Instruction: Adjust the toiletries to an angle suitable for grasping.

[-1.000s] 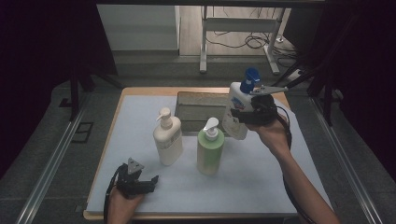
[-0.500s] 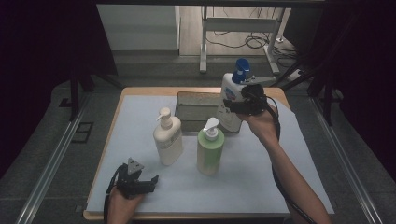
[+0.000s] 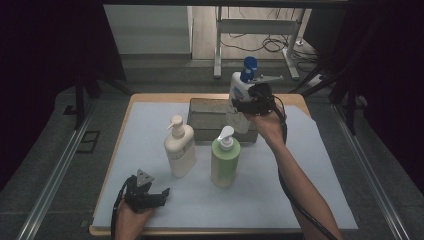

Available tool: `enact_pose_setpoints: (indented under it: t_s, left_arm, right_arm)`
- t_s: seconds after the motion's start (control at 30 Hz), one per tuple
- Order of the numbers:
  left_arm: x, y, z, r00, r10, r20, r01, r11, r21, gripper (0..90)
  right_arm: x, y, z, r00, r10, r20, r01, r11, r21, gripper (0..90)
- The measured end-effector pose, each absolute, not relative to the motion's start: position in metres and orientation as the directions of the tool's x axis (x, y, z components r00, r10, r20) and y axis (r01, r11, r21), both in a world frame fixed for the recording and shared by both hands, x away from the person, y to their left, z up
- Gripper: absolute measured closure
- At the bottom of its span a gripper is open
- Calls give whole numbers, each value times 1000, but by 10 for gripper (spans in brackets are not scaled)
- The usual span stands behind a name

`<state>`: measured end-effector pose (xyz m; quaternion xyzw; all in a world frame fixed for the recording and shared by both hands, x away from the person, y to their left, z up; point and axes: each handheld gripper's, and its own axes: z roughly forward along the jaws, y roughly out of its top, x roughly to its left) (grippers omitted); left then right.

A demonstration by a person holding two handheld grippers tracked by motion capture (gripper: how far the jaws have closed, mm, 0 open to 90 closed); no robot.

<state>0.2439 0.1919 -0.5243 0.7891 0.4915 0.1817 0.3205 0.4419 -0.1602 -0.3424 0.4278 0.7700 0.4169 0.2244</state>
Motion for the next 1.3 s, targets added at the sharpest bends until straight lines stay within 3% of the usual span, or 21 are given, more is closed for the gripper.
enact_pose_setpoints:
  t_s: [0.9,1.3]
  left_arm:
    - [244,192,-524,452,892,-28,660,-313,683,123]
    - [244,192,-524,452,891,-28,660,-313,683,123]
  right_arm:
    - [483,-130,-362,-500,866,-3,481,281,830,406]
    - [484,-124,-381,-508,861,6,504,292,813,406]
